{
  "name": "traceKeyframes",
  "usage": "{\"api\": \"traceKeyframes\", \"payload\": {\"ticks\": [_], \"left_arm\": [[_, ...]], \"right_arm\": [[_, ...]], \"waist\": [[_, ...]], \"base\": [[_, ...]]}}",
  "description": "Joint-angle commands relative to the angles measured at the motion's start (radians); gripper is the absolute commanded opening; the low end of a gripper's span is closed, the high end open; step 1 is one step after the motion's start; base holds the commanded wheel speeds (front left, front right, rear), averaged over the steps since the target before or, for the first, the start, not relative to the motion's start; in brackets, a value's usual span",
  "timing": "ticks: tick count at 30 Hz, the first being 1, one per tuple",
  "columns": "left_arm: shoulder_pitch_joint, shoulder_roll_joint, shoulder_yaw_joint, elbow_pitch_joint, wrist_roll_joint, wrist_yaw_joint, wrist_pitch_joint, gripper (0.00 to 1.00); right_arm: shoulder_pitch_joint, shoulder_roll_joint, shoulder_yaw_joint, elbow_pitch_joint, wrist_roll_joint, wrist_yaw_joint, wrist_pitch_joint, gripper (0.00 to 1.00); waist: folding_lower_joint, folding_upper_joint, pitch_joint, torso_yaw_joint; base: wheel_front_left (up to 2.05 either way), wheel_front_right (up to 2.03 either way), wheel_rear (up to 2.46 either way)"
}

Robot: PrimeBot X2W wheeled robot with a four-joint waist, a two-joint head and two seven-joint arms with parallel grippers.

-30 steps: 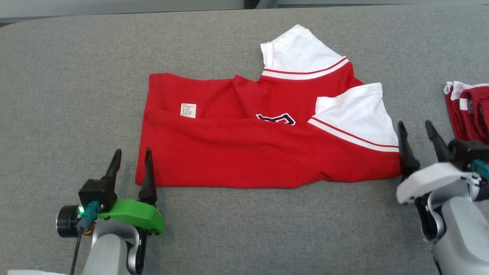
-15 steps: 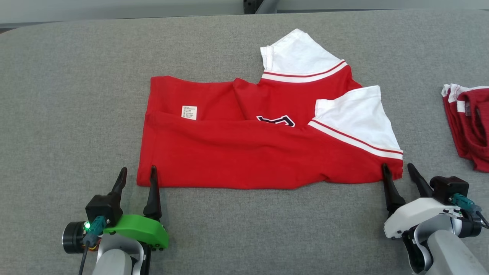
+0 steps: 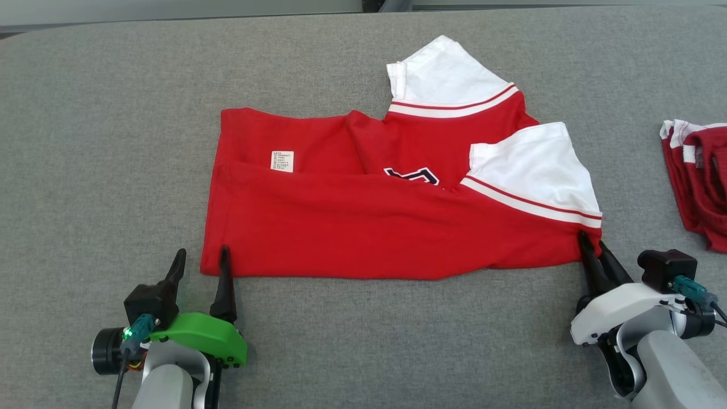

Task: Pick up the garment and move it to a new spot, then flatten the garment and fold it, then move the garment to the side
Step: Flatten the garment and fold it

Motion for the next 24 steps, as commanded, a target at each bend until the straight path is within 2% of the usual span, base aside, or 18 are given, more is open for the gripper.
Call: {"api": "traceKeyframes", "payload": {"ticks": [1, 6, 9, 10, 11, 12, 19, 24], "left_arm": [[-0.017, 0.005, 0.004, 0.028, -0.016, -0.004, 0.000, 1.00], [-0.036, 0.005, 0.011, 0.099, -0.042, 0.014, 0.001, 1.00], [-0.039, 0.004, -0.011, 0.147, -0.062, -0.008, 0.002, 1.00], [-0.042, 0.003, -0.015, 0.160, -0.073, -0.015, 0.002, 0.74], [-0.045, 0.003, -0.019, 0.166, -0.078, -0.019, 0.003, 0.07], [-0.044, 0.003, -0.021, 0.170, -0.088, -0.024, 0.002, 0.00], [0.016, 0.004, -0.028, 0.141, -0.098, -0.050, 0.001, 0.00], [0.110, 0.006, 0.010, 0.144, -0.094, -0.040, 0.001, 0.00]], "right_arm": [[-0.007, -0.008, 0.001, -0.009, 0.011, -0.002, 0.002, 0.00], [-0.010, -0.006, 0.007, -0.025, 0.011, -0.002, 0.002, 0.00], [-0.006, -0.004, 0.007, -0.032, 0.012, -0.002, 0.001, 0.00], [-0.002, -0.004, 0.007, -0.034, 0.012, -0.002, 0.001, 0.00], [0.001, -0.004, 0.005, -0.034, 0.012, -0.002, 0.001, 0.00], [0.005, -0.003, 0.004, -0.032, 0.013, -0.002, 0.001, 0.00], [0.035, 0.015, -0.006, -0.007, 0.012, -0.002, 0.001, 0.00], [0.085, 0.025, -0.007, 0.030, 0.019, -0.002, 0.001, 0.00]], "waist": [[0.0000, 0.0000, 0.005, -0.009], [0.0000, 0.0000, 0.010, -0.021], [0.0000, 0.0000, 0.009, -0.026], [0.0000, 0.0000, 0.007, -0.027], [0.0000, 0.0000, 0.004, -0.027], [0.0000, 0.0000, 0.000, -0.028], [0.0000, 0.0000, -0.069, -0.025], [0.0000, 0.0000, -0.160, -0.021]], "base": [[0.00, 0.00, 0.00], [0.00, 0.00, 0.00], [0.00, 0.00, 0.00], [0.00, 0.00, 0.00], [0.00, 0.00, 0.00], [0.00, 0.00, 0.00], [0.00, 0.00, 0.00], [0.00, 0.00, 0.00]]}}
